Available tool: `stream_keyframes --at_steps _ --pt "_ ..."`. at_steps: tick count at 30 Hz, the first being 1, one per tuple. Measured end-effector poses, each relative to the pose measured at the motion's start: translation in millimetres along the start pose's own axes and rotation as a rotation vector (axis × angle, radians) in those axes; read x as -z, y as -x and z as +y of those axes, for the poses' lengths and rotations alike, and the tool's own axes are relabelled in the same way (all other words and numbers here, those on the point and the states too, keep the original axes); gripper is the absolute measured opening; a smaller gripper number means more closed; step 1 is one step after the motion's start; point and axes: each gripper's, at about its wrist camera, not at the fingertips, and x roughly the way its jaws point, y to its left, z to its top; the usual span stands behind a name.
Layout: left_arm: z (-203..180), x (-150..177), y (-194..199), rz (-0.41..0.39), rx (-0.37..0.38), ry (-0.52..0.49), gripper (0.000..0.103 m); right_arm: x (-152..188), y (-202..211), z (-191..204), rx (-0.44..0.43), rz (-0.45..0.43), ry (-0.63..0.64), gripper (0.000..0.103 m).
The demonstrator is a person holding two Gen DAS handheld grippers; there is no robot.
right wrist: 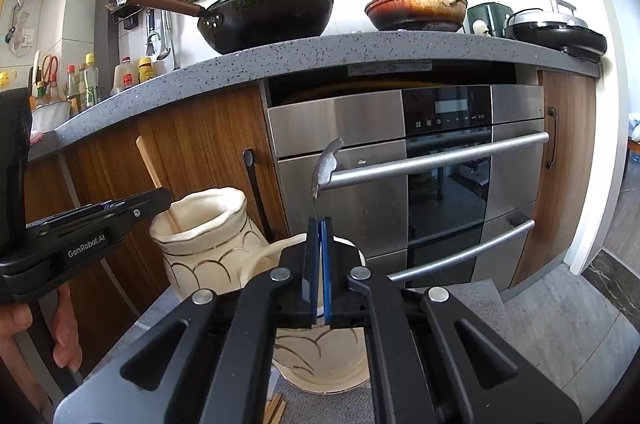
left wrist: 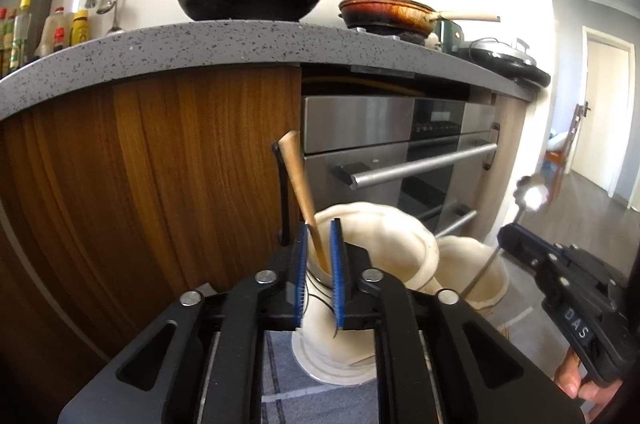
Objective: Organize utensils
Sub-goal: 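Lift the chopstick and spoon and carry both over the white floral holder, then release the chopstick into the larger pot while the right gripper drops the spoon into the smaller pot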
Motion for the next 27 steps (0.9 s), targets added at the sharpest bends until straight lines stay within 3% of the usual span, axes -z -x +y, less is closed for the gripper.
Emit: stream_keyframes --at_steps 3,5,7,9,16,22,27 --pt "2 -1 2 -0.007 -0.021 0.002 0.017 0 2 3 0.006 -0.009 0.016 0.002" --pt "4 -2 3 -0.012 -0.030 0.009 0.025 -1 5 3 0.009 -0.016 0.019 0.006" --pt "5 -2 5 -0.020 -0.035 0.012 0.041 -2 6 2 0.010 -0.016 0.014 0.022" --pt "6 -3 8 -0.032 -0.040 0.013 0.049 -3 6 0 0.003 -0.017 -0.001 0.043" --pt "11 -5 17 -0.051 -0.057 0.026 0.069 -3 9 -4 -0.002 -0.011 -0.020 0.055" --pt "17 -3 19 -0.037 -0.059 0.055 0.076 -2 10 -8 -0.008 0.000 -0.039 0.061" --pt "18 -1 23 -0.017 -0.059 0.070 0.084 -5 18 -13 -0.021 -0.007 -0.061 0.076"
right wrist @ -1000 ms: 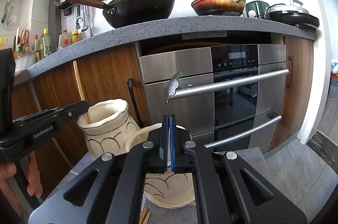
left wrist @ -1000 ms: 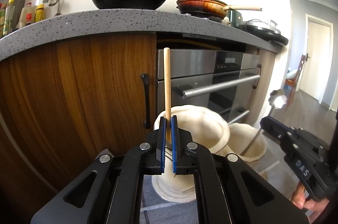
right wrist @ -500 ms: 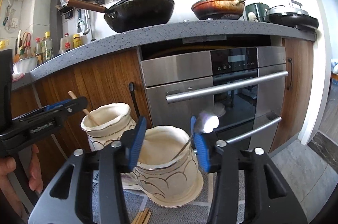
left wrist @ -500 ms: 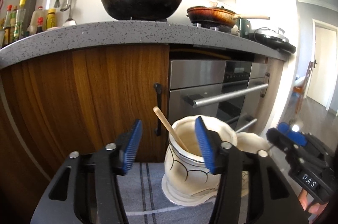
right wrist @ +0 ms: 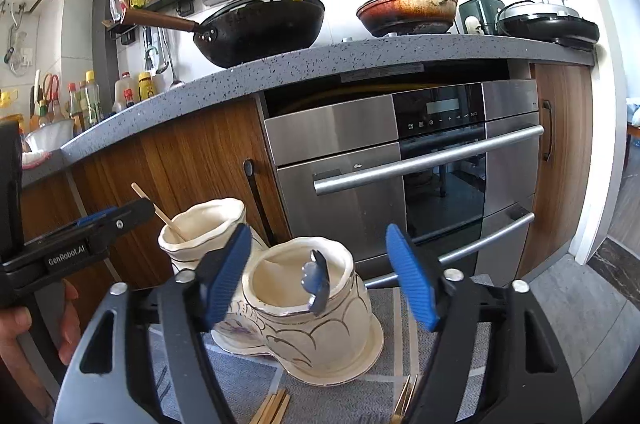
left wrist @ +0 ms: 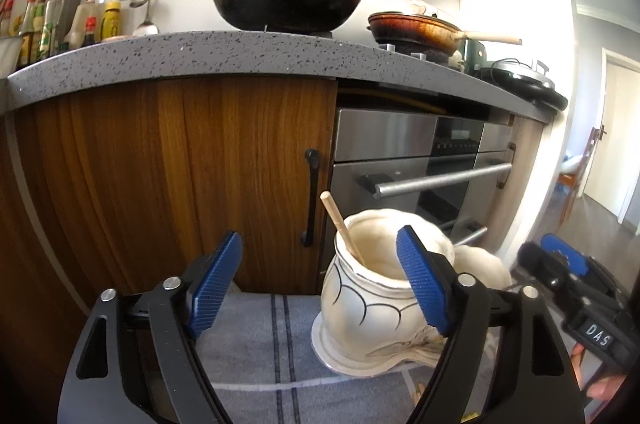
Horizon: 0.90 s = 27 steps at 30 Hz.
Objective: Organize utensils
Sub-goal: 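Release the chopstick into the larger pot while the right gripper drops the spoon into the smaller pot, then grasp another wooden chopstick with the left gripper while the right gripper grasps the gold fork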
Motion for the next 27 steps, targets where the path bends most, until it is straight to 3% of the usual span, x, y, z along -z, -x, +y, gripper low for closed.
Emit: stream_keyframes --at_steps 6,16,27 --pt "3 3 18 -0.015 -0.018 -0.018 0.093 -1 21 -10 -0.004 0.003 -0.027 0.098" --pt "3 28 52 0.017 0.018 -0.023 0.096 20 71 -33 0.077 0.024 -0.056 0.098" --pt "-38 87 61 0.189 0.088 -0.117 0.096 67 101 -51 0.140 0.153 -0.069 0.098"
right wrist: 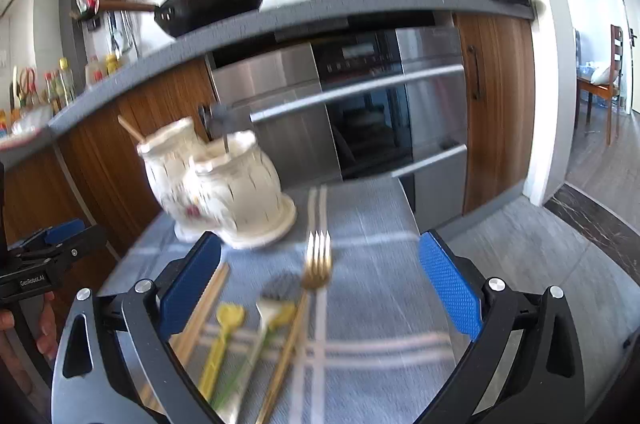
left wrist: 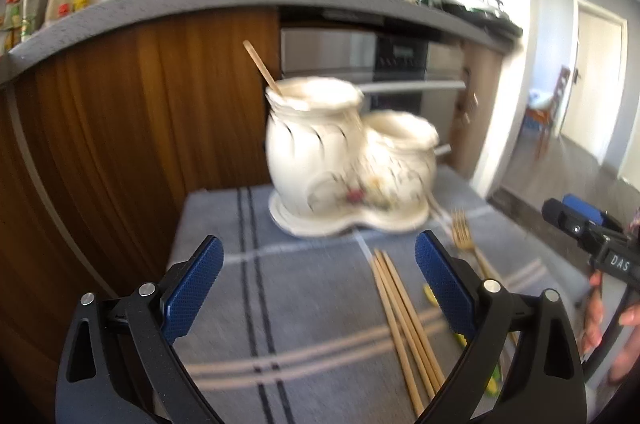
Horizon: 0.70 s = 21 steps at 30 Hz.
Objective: Organize utensils
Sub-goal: 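Grasp another wooden chopstick with the left gripper while the right gripper grasps the gold fork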
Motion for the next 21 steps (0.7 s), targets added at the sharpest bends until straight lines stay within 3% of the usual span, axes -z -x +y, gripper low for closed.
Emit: stream_keyframes --at_steps 15,17,19,21 --pt "-25 51 -45 0.257 0.025 -0.030 0.094 35 -16 -4 0.053 0.149 0.078 0.098" --pt "-27 55 -47 0.272 0.042 -0.036 0.090 38 -21 -1 0.048 0.180 0.100 0.098" --pt "-31 58 -48 0.286 0.048 -0.054 0.080 41 -25 3 0.045 0.208 0.124 0.096" --pt "-34 60 -50 0.302 0.048 -0.069 0.072 45 -27 7 0.034 0.230 0.145 0.088"
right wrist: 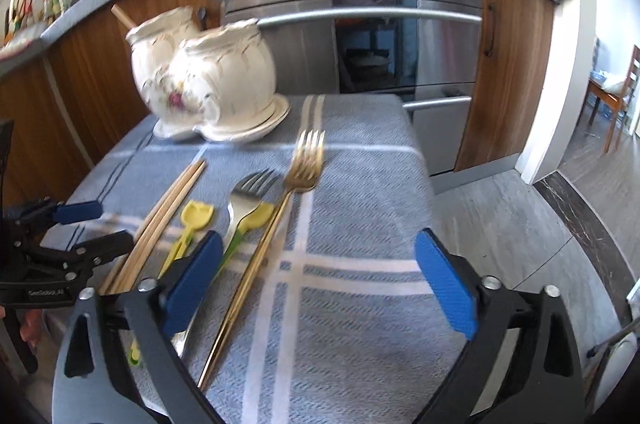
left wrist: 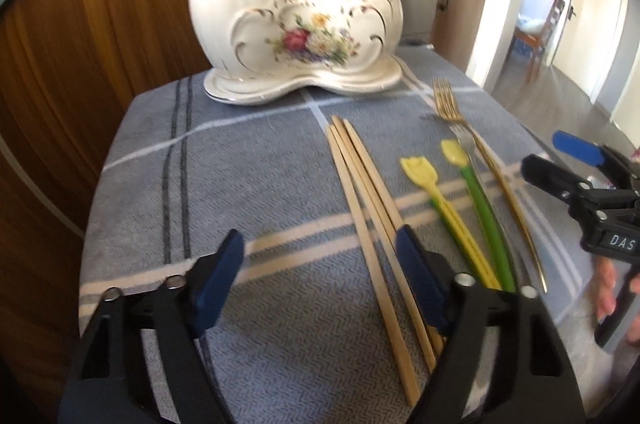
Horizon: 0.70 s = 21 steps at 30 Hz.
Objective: Organize utensils
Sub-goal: 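Grasp another wooden chopstick with the left gripper while the right gripper grasps the gold fork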
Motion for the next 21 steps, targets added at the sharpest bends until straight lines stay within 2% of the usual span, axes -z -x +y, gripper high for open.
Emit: stream_keyframes --at_steps 1,3,5,7,11,12,13,15,16,18,21 --pt "0 1 -1 0.005 0.003 -0.002 0.071 1 -2 3 -0.003 0.013 0.013 0.086" --pt "1 2 0 0.002 0.013 0.007 0.069 2 -5 8 -0.018 0.037 0.031 0.073" --pt "2 2 1 0.002 0.021 0.013 0.065 3 -9 12 -0.038 0.059 0.037 0.066" --pt "1 3 -1 0.014 0.010 0.002 0.052 4 -12 17 -0.056 0.079 0.049 0.058" --pt "-4 3 -2 0.002 0.003 -0.039 0.042 5 -16 25 -0.069 0.102 0.073 0.044" --pt "-5 3 -1 -0.001 0.010 -0.048 0.032 6 -17 27 -0.065 0.105 0.080 0.042" --pt "-6 3 -1 -0.004 0.018 -0.060 0.018 6 -18 28 -0.052 0.104 0.092 0.039" --pt "-8 2 -1 -0.002 0.021 -0.091 0.006 5 -17 31 -0.032 0.105 0.118 0.019" --pt "-6 2 0 0.002 0.028 -0.095 0.006 5 -16 31 -0.034 0.110 0.124 0.013" --pt "1 2 1 0.013 0.041 -0.086 0.006 5 -15 27 -0.034 0.121 0.125 0.011" --pt "11 2 2 0.023 0.018 -0.073 0.005 3 -15 15 -0.038 0.139 0.093 0.008"
